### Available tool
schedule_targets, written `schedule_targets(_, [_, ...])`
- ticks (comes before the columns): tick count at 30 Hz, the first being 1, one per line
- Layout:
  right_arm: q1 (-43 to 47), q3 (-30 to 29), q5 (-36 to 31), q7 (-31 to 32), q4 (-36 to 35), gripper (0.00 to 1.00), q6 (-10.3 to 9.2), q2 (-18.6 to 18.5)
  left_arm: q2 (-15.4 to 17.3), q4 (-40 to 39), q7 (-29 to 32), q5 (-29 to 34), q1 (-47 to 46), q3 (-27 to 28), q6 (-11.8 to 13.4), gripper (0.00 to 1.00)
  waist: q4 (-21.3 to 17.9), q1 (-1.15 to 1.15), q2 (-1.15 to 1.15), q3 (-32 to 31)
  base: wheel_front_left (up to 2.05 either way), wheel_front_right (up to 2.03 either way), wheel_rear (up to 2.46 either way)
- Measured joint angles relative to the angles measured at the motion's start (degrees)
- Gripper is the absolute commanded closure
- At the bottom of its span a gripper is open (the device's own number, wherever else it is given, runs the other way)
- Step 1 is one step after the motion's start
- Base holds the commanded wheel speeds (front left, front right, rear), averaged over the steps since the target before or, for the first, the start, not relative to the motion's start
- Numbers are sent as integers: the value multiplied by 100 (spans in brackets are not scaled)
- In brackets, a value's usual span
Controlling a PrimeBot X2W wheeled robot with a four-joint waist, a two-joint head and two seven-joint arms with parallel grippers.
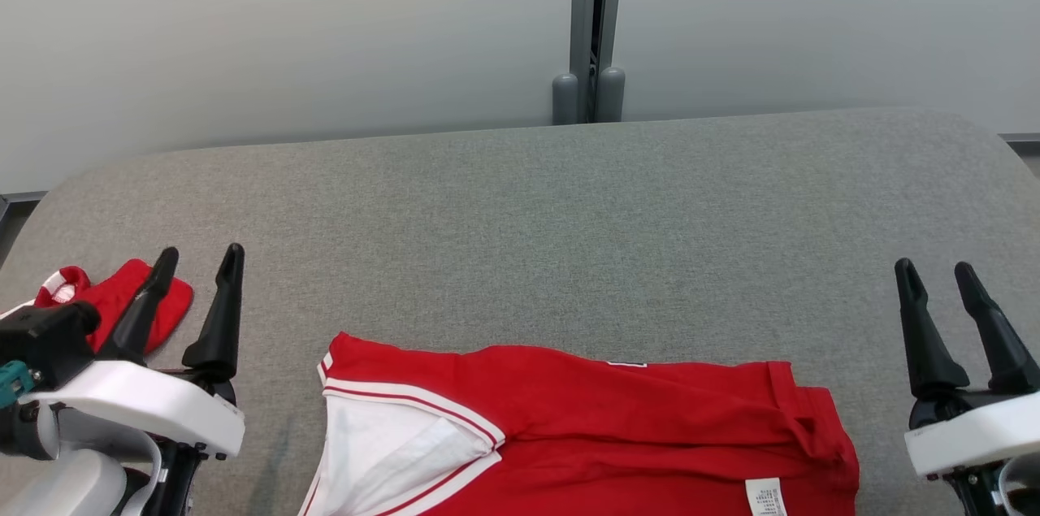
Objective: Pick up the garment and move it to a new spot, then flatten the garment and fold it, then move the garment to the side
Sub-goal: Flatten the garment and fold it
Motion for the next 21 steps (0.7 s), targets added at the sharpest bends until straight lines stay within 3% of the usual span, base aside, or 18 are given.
schedule_targets(4, [237, 140, -48, -367, 129, 0, 0, -86, -654, -210, -16, 1171, 655, 878, 147, 0, 44, 0, 0, 19, 0, 0, 0])
schedule_targets(8, [341, 298, -1, -686, 434, 0, 0, -218, -1266, -325, -16, 2146, 1305, 1536, 100, 0, 41, 0, 0, 15, 0, 0, 0])
schedule_targets(13, [346, 563, 234, -783, 1177, 0, 0, -419, -1945, -366, -18, 2984, 1819, 2029, -281, 0, 55, 0, 0, 30, 0, 0, 0])
schedule_targets(21, [199, 738, 547, -706, 2239, 0, 0, -452, -2765, 85, -19, 3532, 2076, 2447, -993, 0, 144, 0, 0, 8, 0, 0, 0])
